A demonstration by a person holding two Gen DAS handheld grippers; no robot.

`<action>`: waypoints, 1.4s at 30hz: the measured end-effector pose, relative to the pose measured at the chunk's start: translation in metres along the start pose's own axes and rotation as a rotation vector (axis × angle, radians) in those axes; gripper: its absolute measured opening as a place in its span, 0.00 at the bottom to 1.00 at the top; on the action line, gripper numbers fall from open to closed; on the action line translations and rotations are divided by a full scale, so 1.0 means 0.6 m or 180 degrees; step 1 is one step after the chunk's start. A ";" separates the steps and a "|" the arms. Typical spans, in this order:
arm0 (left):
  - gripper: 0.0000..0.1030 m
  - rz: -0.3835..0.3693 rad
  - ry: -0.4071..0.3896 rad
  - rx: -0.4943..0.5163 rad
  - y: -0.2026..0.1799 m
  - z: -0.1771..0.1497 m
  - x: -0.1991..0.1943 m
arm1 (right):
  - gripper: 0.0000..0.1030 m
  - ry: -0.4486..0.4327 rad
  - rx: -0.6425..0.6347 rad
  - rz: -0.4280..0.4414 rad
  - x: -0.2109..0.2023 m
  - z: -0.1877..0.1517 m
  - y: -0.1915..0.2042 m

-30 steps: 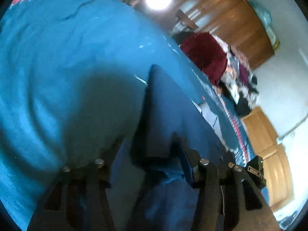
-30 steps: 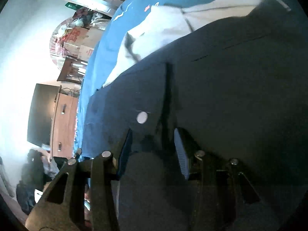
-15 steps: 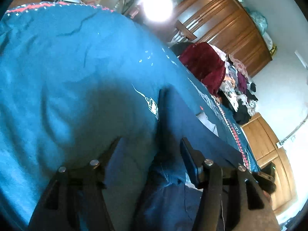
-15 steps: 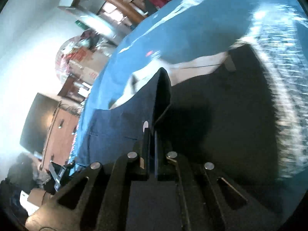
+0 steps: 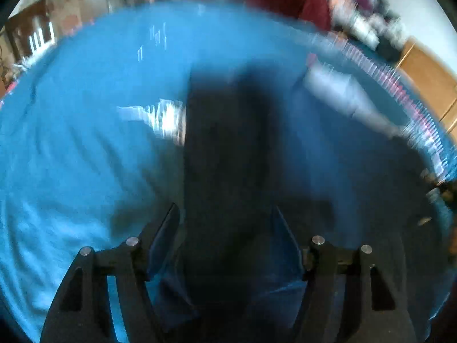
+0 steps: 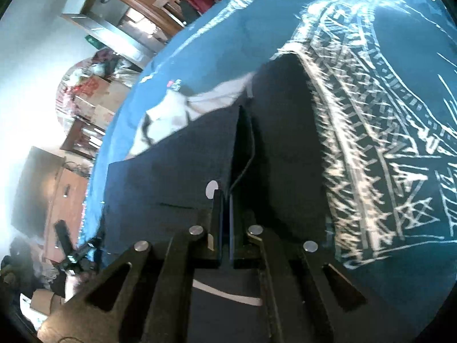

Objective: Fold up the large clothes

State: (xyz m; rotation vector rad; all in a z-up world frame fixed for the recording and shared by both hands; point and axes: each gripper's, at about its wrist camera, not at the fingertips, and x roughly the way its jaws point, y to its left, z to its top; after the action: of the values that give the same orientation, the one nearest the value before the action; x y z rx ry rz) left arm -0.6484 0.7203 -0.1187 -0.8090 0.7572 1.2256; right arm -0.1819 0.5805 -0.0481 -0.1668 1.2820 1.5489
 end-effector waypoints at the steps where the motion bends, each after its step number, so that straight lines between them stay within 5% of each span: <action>1: 0.61 -0.0025 -0.0066 0.0003 -0.002 0.002 -0.015 | 0.02 0.0000 -0.0031 -0.0017 -0.003 -0.002 -0.001; 5: 0.68 -0.0203 -0.0545 0.0003 -0.013 0.018 -0.072 | 0.02 -0.0014 -0.0219 -0.0092 -0.013 -0.004 0.010; 7: 0.76 -0.0149 -0.0417 0.0051 -0.017 0.031 -0.046 | 0.06 -0.0012 -0.0262 -0.0133 -0.008 -0.001 0.013; 10: 0.79 0.0051 0.0163 0.0044 -0.010 0.031 0.035 | 0.13 0.0045 -0.0202 -0.0344 -0.002 0.002 0.007; 12: 0.76 0.0010 0.0013 0.0032 -0.008 0.033 0.008 | 0.14 -0.0022 -0.0214 -0.0544 -0.017 0.002 0.011; 16: 0.76 -0.0166 -0.0260 0.0078 0.011 0.006 -0.067 | 0.20 -0.0397 -0.0446 -0.0529 -0.059 -0.010 0.048; 20: 0.73 -0.0062 0.0042 -0.0110 0.070 -0.060 -0.074 | 0.25 0.0301 -0.0388 -0.0168 0.051 -0.029 0.028; 22: 0.73 -0.0185 0.0024 -0.0203 0.092 -0.090 -0.106 | 0.16 0.0283 -0.0264 -0.0246 0.047 -0.035 0.014; 24: 0.74 -0.0185 0.0057 -0.0185 0.102 -0.121 -0.143 | 0.25 0.0307 -0.0122 -0.0202 0.011 -0.039 0.015; 27: 0.74 -0.0321 0.0141 -0.0295 0.129 -0.167 -0.185 | 0.44 0.0169 -0.0197 -0.0168 -0.071 -0.073 0.021; 32: 0.74 -0.0696 0.0161 -0.0682 0.162 -0.235 -0.243 | 0.61 0.0272 -0.0043 -0.0139 -0.190 -0.179 -0.025; 37: 0.75 -0.0964 0.0253 -0.0732 0.173 -0.314 -0.271 | 0.61 0.0576 0.0313 -0.0167 -0.252 -0.287 -0.104; 42: 0.75 -0.1290 0.0205 -0.0988 0.196 -0.354 -0.293 | 0.56 0.0723 0.0465 0.0093 -0.265 -0.347 -0.120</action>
State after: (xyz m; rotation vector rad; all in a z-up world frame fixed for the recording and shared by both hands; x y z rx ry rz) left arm -0.8086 0.4685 -0.0924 -1.1970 0.4270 0.9627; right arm -0.1600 0.3111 -0.0734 -0.2367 1.5769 1.4856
